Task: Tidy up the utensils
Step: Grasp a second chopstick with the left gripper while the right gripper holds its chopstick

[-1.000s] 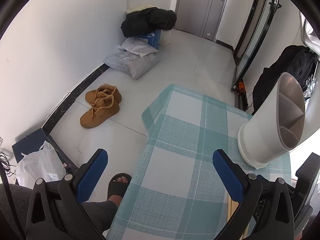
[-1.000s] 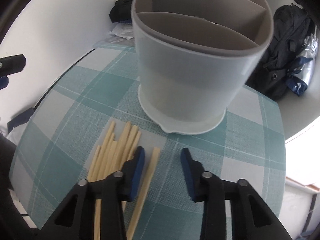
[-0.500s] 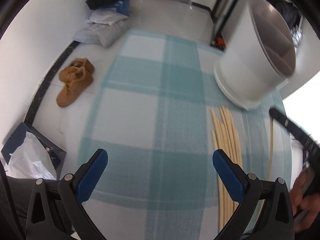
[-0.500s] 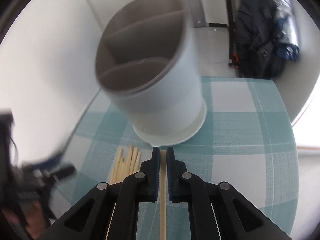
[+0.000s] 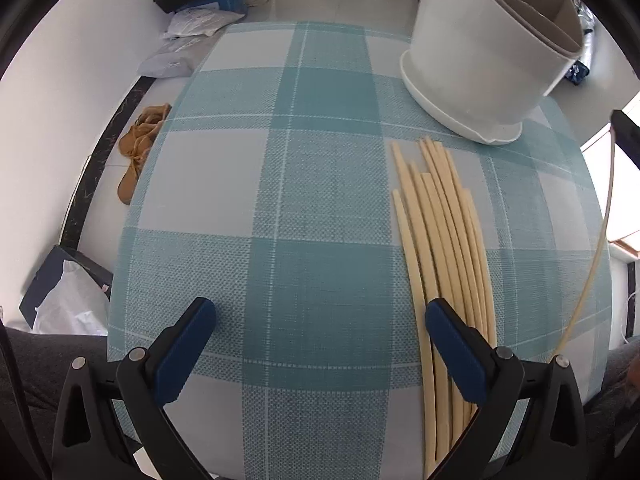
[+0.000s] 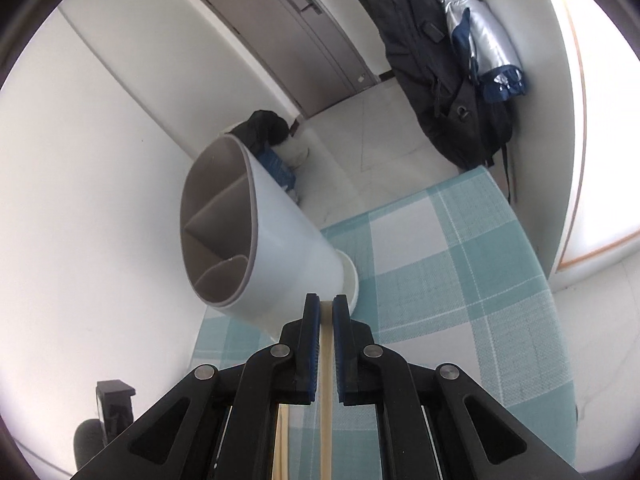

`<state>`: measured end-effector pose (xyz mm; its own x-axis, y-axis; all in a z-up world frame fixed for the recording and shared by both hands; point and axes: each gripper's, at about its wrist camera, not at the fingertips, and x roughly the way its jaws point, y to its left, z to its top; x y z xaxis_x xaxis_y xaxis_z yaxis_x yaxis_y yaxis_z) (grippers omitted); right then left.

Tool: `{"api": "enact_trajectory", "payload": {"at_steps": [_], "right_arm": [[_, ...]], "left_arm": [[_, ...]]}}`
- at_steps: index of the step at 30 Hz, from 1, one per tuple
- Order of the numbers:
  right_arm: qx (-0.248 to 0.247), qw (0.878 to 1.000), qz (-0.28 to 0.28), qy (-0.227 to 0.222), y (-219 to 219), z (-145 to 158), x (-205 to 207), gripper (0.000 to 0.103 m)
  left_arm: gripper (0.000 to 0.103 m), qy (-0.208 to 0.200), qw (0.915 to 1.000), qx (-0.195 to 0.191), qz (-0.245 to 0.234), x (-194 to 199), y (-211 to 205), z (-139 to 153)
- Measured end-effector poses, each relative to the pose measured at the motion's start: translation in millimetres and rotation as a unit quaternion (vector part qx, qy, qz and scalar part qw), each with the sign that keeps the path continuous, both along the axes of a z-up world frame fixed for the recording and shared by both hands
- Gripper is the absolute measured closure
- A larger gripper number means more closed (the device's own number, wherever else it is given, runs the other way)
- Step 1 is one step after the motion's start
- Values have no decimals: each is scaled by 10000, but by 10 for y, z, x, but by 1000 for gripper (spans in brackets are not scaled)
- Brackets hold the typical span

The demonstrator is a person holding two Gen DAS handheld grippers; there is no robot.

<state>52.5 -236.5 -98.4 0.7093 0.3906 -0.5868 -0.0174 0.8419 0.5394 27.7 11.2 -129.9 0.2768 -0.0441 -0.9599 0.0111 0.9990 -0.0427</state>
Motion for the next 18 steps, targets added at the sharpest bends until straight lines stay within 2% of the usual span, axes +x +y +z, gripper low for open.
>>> {"api": "enact_trajectory", "payload": {"at_steps": [2, 7, 10, 13, 15, 16, 18], "right_arm": [[10, 10000, -28, -41, -57, -10, 70, 97], [-57, 9999, -77, -125, -63, 21, 32, 97], [-36, 9999, -77, -134, -35, 44, -39, 97], [-54, 9999, -62, -138, -39, 37, -29, 97], [-26, 9999, -48, -154, -42, 37, -23, 97], [-24, 9999, -34, -160, -38, 39, -21, 97], [-56, 9998, -36, -177, -38, 43, -12, 97]], "left_arm": [[1, 9, 9998, 169, -63, -13, -12, -5], [1, 22, 9998, 192, 31, 56, -3, -45], [8, 16, 9997, 191, 141, 112, 18, -39], [32, 0, 9998, 191, 42, 175, -31, 2], [64, 8, 9998, 166, -68, 200, -80, 8], [71, 30, 9998, 161, -116, 208, -111, 13], [96, 97, 9997, 145, -193, 236, -193, 18]]}}
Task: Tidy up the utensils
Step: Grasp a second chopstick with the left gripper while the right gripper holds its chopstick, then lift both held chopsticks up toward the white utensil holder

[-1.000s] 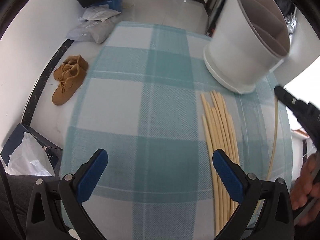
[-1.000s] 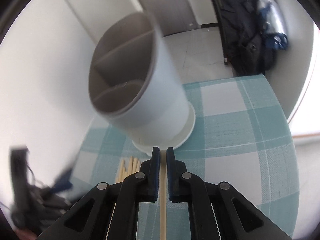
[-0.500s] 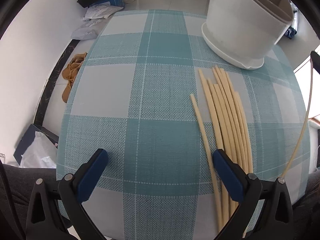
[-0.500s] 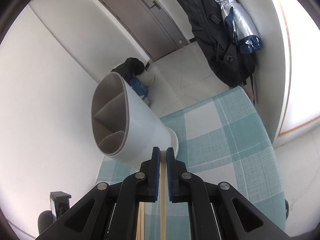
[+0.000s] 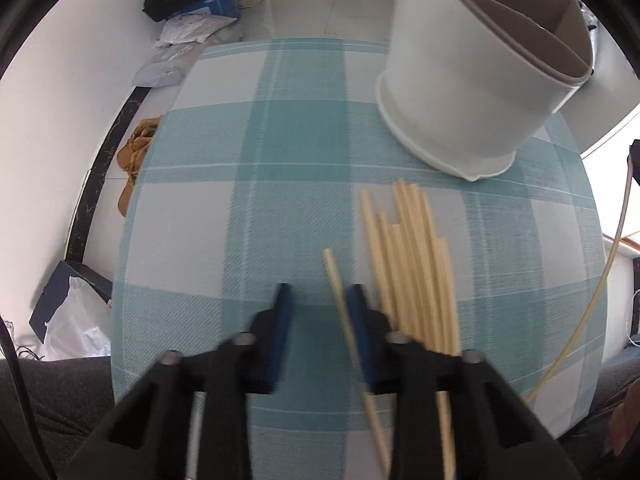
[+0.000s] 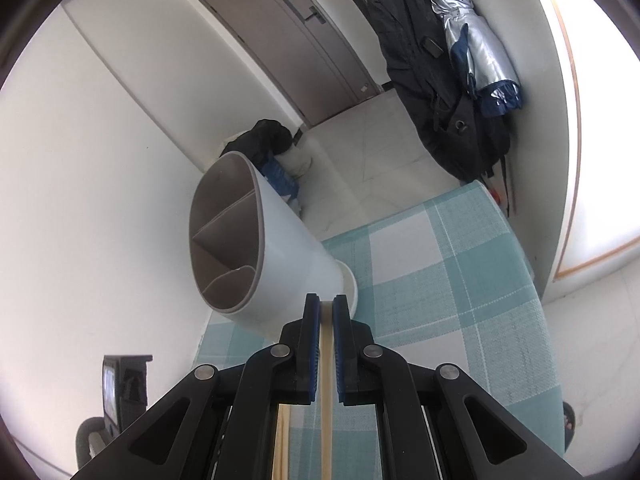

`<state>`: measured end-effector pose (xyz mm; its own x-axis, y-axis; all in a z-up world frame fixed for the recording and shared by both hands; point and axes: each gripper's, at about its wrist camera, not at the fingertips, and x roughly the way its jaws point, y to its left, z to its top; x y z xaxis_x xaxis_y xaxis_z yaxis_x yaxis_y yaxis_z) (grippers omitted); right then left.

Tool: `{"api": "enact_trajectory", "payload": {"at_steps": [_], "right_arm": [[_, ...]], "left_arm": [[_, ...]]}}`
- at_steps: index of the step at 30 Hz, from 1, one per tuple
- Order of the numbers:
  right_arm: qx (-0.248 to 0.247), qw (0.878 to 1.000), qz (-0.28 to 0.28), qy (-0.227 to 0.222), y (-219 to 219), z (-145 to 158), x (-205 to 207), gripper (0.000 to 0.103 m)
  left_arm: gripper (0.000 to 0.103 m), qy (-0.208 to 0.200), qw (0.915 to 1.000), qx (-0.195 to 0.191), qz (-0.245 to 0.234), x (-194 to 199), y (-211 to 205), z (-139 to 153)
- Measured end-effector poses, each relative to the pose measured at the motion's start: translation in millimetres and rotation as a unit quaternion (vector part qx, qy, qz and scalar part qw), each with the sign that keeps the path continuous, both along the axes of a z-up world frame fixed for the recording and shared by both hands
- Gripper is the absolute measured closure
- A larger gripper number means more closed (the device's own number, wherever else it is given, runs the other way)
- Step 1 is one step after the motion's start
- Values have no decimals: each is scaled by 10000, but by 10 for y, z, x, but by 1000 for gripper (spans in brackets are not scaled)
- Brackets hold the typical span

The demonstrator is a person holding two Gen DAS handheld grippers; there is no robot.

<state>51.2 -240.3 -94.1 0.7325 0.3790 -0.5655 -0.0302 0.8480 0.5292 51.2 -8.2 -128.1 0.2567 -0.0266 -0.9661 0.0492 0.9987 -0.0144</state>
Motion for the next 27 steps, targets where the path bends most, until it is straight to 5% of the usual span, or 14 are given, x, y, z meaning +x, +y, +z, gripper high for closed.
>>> {"api": "enact_trajectory", "payload": {"at_steps": [7, 13, 20, 23, 27], "right_arm": [[-91, 9999, 47, -79, 35, 41, -1, 97], [-370, 9982, 220, -411, 161, 151, -139, 97], [-760, 9909, 407, -1030, 383, 378, -374, 97], [-971, 9853, 469, -1323, 505, 469, -500, 97], [-1263, 9802, 505, -1441, 656, 495, -619, 98]], "left_arm": [[102, -32, 9996, -259, 47, 96, 17, 9], [103, -741, 9956, -570, -73, -15, 139, 353], [103, -1975, 9721, -1265, -3, -363, 286, 931], [103, -2441, 9618, -1232, -150, -443, 242, 1096], [103, -2284, 9634, -1386, -239, -446, 303, 1056]]}}
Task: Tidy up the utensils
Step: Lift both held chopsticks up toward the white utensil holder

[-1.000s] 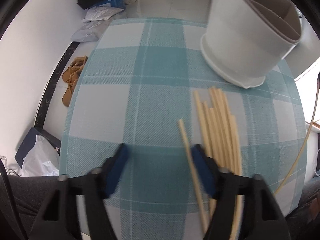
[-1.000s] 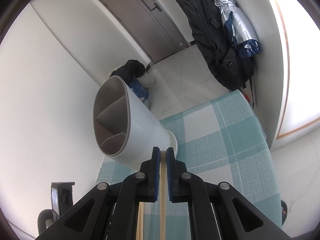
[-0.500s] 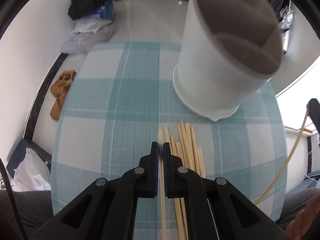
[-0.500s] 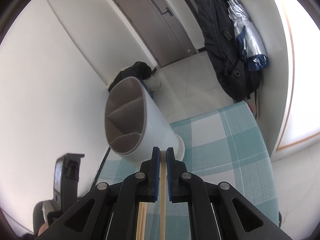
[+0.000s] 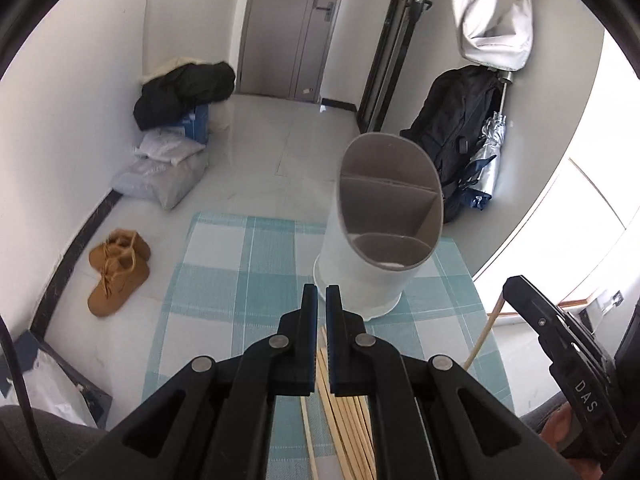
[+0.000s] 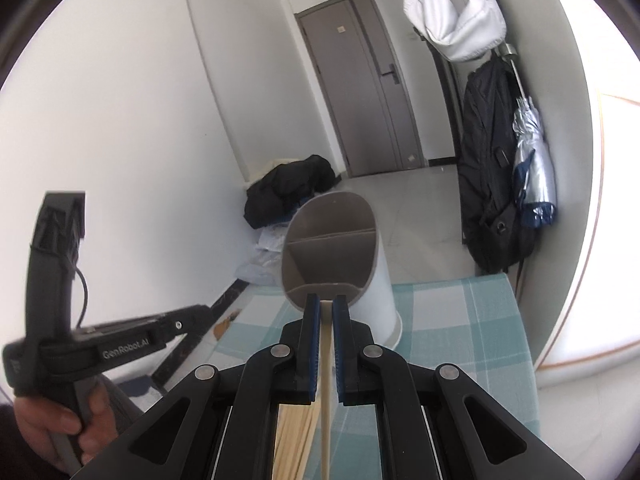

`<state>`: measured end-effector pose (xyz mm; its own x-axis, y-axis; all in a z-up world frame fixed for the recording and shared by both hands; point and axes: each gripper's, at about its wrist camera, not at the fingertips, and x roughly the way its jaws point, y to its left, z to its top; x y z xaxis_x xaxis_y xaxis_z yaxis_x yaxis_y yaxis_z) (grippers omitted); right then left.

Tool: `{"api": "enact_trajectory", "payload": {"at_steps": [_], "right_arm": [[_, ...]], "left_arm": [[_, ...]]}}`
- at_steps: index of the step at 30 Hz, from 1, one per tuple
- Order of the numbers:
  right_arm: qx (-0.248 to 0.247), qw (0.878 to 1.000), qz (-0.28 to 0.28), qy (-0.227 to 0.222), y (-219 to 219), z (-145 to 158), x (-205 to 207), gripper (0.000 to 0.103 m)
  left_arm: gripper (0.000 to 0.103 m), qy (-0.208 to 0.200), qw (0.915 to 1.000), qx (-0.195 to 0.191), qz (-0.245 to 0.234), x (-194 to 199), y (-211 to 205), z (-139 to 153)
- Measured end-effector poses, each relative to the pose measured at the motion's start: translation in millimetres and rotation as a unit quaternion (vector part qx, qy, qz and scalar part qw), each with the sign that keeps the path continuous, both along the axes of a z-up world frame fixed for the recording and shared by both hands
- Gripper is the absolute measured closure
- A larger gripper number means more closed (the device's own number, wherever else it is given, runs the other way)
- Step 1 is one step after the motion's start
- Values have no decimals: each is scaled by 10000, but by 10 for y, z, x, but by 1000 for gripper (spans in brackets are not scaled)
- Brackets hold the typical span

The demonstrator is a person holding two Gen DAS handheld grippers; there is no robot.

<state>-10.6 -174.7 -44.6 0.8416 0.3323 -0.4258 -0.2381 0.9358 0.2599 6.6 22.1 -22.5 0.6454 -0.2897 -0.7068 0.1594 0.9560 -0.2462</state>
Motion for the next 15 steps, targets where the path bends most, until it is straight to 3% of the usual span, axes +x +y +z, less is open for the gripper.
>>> {"api": "enact_trajectory", "payload": {"at_steps": [4, 7, 8, 12, 15], "right_arm": [[53, 9997, -151, 159, -31, -18, -10, 98], [76, 9994, -245, 226, -71, -34, 6, 98], [111, 9993, -260, 254, -98, -45, 14, 97], [186, 9986, -355, 345, -184, -108, 61, 98], [256, 9980, -421, 401, -251, -150, 111, 98]], "left_arm": [[102, 1122, 9936, -91, 54, 270, 166, -383], [78, 1654, 9861, 128, 20, 383, 176, -697], [64, 1754, 9843, 191, 17, 414, 159, -768], [44, 1761, 9836, 371, -100, 537, 11, -902], [43, 1753, 9816, 753, -124, 660, -129, -991]]}}
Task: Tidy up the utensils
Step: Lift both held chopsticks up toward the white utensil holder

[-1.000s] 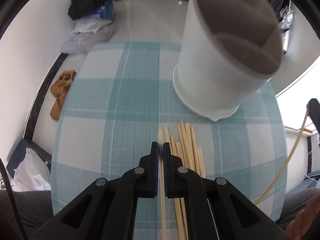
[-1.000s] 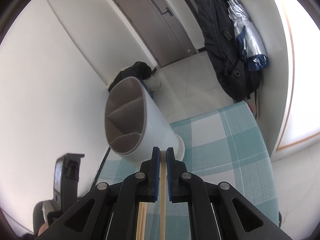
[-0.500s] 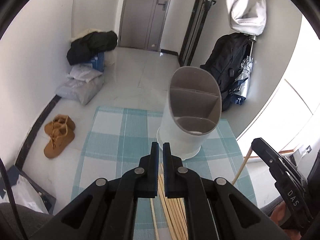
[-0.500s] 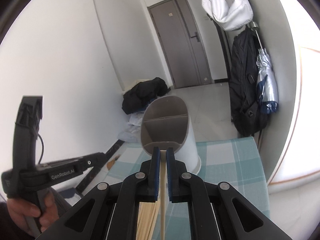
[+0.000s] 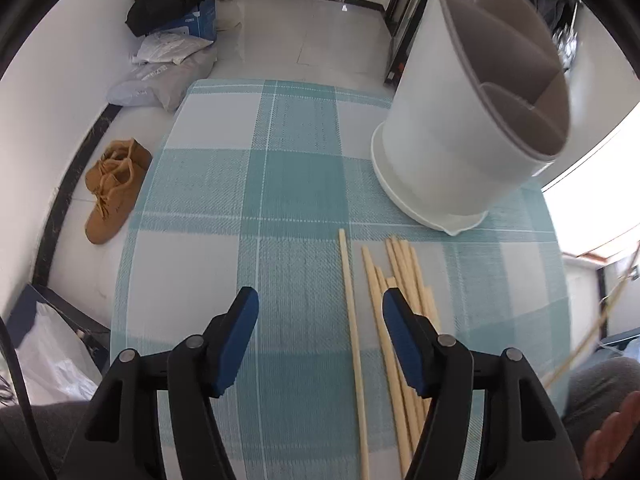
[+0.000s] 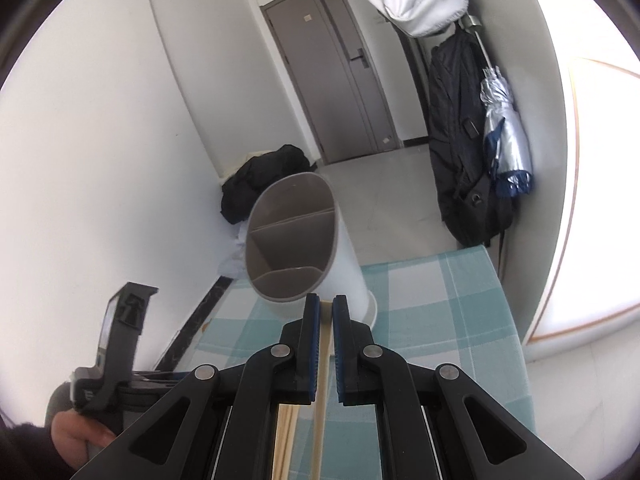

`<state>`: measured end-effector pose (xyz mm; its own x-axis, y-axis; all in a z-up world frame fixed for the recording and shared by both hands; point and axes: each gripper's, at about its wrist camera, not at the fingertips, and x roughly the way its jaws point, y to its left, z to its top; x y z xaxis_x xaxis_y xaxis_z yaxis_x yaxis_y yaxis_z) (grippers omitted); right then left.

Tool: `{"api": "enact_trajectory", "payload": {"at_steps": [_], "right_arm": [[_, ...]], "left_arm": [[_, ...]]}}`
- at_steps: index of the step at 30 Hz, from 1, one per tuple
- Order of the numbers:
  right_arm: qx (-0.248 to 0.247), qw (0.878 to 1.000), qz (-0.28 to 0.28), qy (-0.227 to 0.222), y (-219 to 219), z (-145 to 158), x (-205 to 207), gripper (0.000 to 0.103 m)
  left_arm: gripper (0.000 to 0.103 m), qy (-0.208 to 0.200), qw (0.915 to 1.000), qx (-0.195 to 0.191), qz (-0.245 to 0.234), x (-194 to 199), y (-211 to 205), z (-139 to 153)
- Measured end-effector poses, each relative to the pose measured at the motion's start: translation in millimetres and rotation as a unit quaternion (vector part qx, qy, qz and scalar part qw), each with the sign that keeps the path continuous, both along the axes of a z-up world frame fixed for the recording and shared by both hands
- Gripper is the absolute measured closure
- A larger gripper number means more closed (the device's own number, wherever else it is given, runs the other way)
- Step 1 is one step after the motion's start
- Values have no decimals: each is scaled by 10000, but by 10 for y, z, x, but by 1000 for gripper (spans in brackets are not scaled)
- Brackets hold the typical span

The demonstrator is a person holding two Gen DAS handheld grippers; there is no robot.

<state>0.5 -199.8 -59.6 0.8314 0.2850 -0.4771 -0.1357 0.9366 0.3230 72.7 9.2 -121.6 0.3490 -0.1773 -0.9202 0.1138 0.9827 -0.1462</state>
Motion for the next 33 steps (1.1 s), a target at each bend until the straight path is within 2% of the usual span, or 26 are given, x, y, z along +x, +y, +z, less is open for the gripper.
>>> {"api": "enact_trajectory", "payload": {"at_steps": [4, 6, 11, 14, 17, 20, 22, 27, 28, 30, 31, 32, 33], "right_arm": [[170, 9998, -61, 40, -123, -48, 60, 97], [254, 9996, -85, 54, -176, -56, 83, 97], [377, 9992, -125, 15, -271, -39, 134, 97], [478, 9987, -128, 85, -300, -52, 175, 97], [543, 9984, -131, 82, -317, -56, 196, 97], [555, 9983, -131, 88, -318, -61, 191, 97], [579, 9982, -136, 102, -321, -67, 191, 97], [539, 9984, -146, 94, -298, -66, 177, 97], [525, 9985, -143, 94, -289, -69, 174, 97], [505, 9986, -141, 100, -271, -74, 166, 97], [498, 9986, -137, 101, -264, -75, 164, 97], [486, 9987, -128, 98, -253, -77, 158, 97], [459, 9988, -122, 93, -241, -76, 152, 97]], "left_arm": [[41, 47, 9989, 437, -150, 94, -60, -104], [42, -85, 9986, 500, -124, 90, -20, -82], [41, 38, 9983, 584, -78, 183, -16, -89], [42, 244, 9988, 391, 140, 229, 69, -122], [42, 146, 9987, 370, 311, 162, 124, -108], [42, 164, 9981, 520, 285, 80, 110, -141], [42, -28, 9978, 624, 204, 43, 88, -133], [43, 59, 9949, 1006, 92, 142, -25, -155], [46, 116, 9949, 1000, 87, 160, -46, -144], [74, 262, 9967, 768, 72, 199, -44, -130], [82, 300, 9963, 798, 46, 214, -80, -119], [99, 332, 9964, 784, -34, 223, -122, -119], [101, 362, 9963, 773, -67, 209, -187, -107]]}}
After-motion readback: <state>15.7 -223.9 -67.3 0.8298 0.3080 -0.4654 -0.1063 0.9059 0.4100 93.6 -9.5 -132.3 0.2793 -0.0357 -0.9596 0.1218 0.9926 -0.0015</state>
